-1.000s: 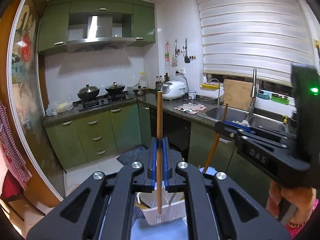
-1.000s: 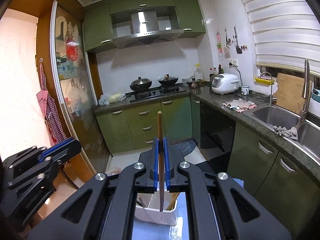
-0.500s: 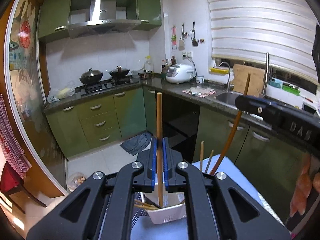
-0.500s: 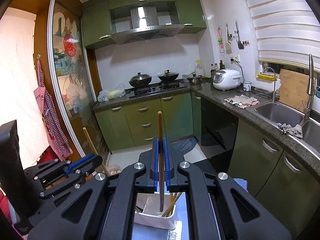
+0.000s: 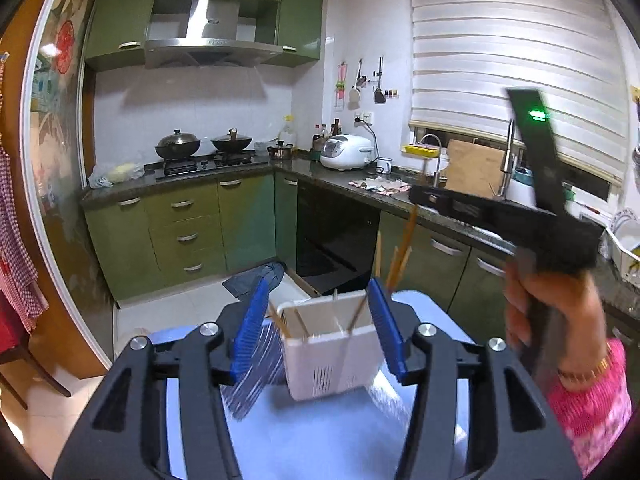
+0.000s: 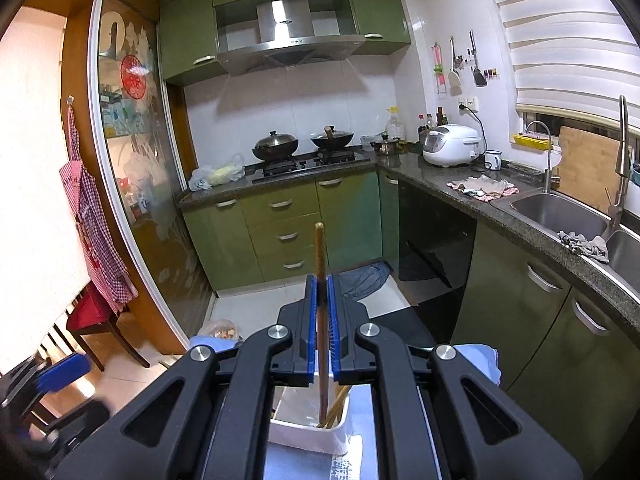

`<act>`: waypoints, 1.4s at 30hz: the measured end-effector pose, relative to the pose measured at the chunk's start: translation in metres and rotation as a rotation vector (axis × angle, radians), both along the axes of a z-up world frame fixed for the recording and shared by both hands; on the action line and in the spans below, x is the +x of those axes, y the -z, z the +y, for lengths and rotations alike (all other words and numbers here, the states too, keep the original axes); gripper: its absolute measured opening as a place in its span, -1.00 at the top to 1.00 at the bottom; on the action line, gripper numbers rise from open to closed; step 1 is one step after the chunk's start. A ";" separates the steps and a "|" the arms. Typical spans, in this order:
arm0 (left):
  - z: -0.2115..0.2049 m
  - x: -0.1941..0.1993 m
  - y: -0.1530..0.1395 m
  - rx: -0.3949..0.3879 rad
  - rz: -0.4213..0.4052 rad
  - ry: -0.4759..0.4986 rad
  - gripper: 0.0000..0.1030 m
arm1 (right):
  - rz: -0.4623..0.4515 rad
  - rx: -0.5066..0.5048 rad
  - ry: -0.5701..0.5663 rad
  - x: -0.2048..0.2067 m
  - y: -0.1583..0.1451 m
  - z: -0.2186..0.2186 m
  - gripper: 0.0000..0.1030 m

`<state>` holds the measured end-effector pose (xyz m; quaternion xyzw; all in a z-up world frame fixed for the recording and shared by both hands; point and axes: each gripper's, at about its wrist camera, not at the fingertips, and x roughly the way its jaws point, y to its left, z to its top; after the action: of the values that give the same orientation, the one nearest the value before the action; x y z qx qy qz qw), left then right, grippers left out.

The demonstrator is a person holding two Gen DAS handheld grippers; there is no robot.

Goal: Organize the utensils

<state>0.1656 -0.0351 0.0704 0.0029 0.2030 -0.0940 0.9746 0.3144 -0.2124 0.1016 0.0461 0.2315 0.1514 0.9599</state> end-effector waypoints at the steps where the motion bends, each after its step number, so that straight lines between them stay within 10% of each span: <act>1: 0.000 -0.008 0.004 0.004 0.002 0.005 0.01 | 0.009 -0.003 -0.001 0.002 0.005 0.001 0.88; 11: 0.004 -0.041 0.023 -0.015 0.029 0.018 -0.18 | 0.068 -0.019 -0.016 0.000 0.044 0.014 0.86; 16: 0.003 -0.057 0.027 -0.030 0.018 0.018 -0.39 | 0.057 -0.008 -0.006 -0.028 0.053 0.007 0.32; 26: -0.017 -0.109 0.035 0.007 -0.024 0.011 -0.72 | -0.011 0.029 0.054 -0.171 0.082 -0.050 -0.12; 31: -0.017 -0.133 0.044 -0.022 -0.022 -0.015 -0.87 | -0.033 0.006 0.029 -0.236 0.106 -0.054 -0.85; 42: 0.001 -0.192 0.045 -0.071 -0.024 -0.064 -0.87 | -0.108 -0.039 0.031 -0.354 0.095 -0.057 -0.91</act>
<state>-0.0261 -0.0336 0.0254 -0.0372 0.1878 -0.0697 0.9790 -0.0397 -0.2693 0.0065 0.0227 0.1813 0.1343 0.9739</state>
